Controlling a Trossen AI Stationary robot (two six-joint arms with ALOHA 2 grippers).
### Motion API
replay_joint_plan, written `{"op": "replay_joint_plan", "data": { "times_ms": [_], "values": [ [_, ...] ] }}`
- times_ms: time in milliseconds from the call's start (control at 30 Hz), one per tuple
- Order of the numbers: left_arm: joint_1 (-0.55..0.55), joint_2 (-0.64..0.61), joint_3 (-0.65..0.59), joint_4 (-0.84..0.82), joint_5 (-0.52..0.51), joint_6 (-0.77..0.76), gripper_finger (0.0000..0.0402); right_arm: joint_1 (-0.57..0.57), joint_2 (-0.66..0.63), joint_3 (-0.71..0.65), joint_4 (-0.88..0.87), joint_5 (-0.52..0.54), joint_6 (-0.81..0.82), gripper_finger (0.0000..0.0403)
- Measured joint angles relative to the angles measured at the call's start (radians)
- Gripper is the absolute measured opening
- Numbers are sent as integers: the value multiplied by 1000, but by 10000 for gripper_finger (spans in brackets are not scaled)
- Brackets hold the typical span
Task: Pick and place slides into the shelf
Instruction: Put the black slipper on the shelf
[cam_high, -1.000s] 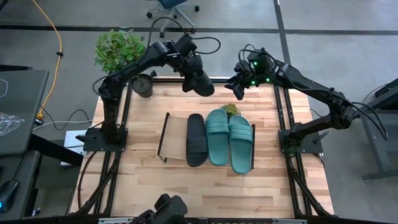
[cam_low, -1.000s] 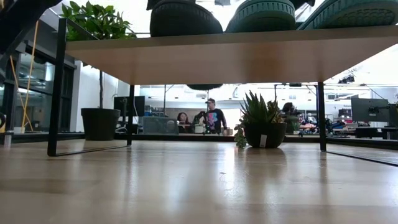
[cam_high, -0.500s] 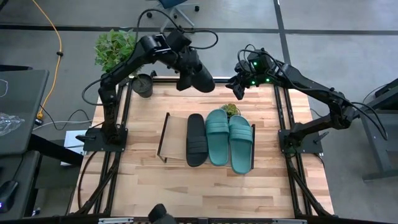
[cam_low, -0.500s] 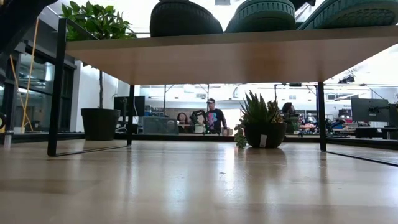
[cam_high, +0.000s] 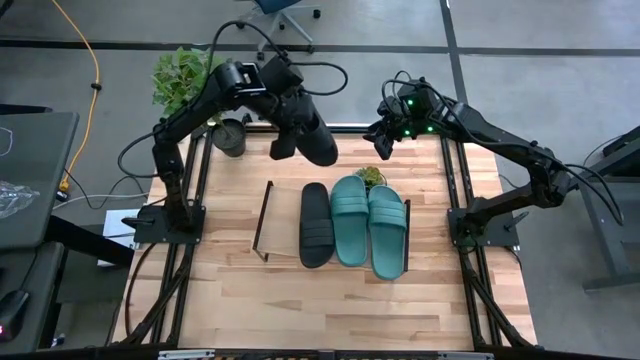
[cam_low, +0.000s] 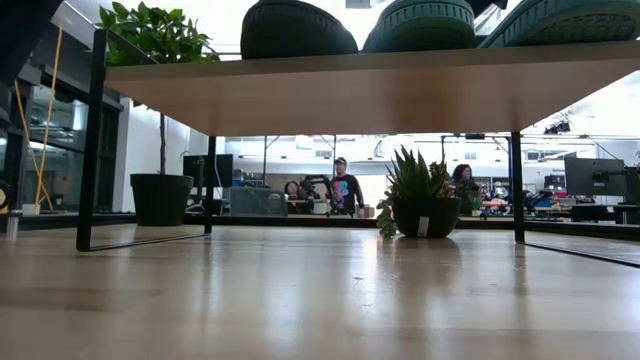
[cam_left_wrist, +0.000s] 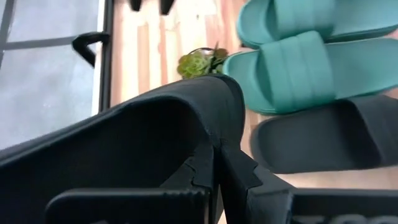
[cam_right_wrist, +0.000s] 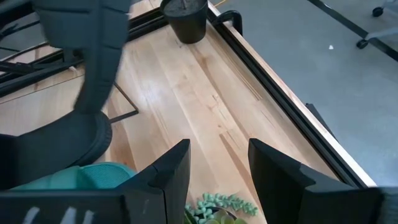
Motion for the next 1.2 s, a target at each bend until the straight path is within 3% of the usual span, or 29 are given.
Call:
{"op": "replay_joint_plan", "data": {
  "times_ms": [433, 633, 1200],
  "values": [
    [-9, -101, 0, -60, 55, 8, 0, 0, 0, 0, -16, 20, 5, 154],
    [-11, -129, -3, -121, 84, 81, 0, 0, 0, 0, -16, 23, 6, 154],
    [-17, -138, -7, -119, 417, 132, 0, 0, 4, 0, -22, -3, 4, 154]
  ]
}}
